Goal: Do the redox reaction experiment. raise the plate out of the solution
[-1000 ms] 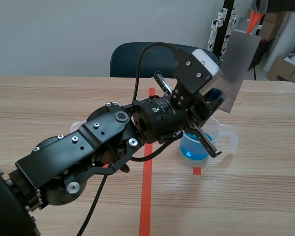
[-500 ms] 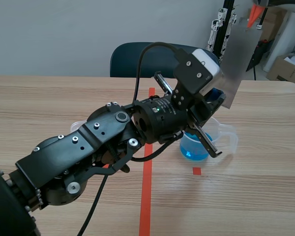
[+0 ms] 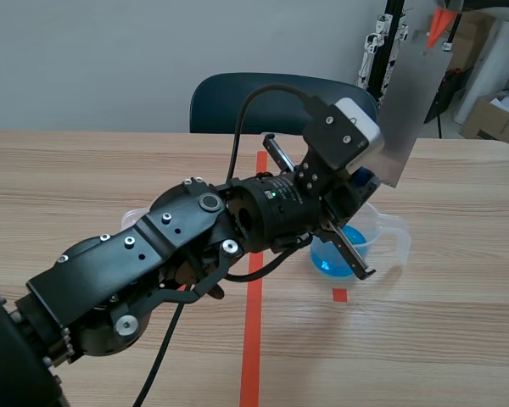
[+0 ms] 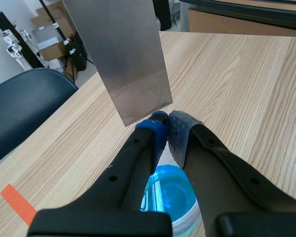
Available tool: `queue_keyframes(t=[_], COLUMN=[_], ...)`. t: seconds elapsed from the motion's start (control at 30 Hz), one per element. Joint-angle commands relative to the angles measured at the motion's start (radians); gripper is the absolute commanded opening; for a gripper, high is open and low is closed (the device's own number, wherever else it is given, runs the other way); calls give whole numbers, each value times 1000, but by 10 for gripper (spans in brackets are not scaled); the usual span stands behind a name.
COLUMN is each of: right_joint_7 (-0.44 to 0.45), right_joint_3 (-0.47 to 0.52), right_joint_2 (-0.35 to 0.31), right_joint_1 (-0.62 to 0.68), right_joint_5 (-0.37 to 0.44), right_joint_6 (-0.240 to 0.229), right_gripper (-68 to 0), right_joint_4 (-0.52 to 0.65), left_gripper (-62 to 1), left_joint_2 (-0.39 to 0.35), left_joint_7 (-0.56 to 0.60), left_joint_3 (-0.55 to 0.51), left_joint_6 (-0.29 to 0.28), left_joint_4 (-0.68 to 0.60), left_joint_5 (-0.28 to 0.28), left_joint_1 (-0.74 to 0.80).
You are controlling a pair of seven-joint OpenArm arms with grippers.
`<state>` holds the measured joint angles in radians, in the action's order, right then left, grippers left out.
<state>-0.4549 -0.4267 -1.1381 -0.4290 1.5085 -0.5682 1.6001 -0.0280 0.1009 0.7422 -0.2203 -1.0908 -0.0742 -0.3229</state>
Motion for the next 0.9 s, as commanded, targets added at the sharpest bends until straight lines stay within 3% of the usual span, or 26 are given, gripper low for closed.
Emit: queue_keyframes(t=[0.0,0.87], right_joint_7=[12,11], right_joint_3=[21,21], right_joint_2=[-6,-6], right_joint_1=[-23,-23], right_joint_5=[7,7], right_joint_6=[0,0], right_gripper=[-664,-664], right_joint_4=[8,8], left_gripper=[-569,-569], left_joint_2=[8,-8], left_joint_7=[13,8], left_joint_3=[-3,-38], left_joint_6=[2,2], left_joint_4=[-21,-21], left_joint_5=[10,19], left_joint_1=[5,55])
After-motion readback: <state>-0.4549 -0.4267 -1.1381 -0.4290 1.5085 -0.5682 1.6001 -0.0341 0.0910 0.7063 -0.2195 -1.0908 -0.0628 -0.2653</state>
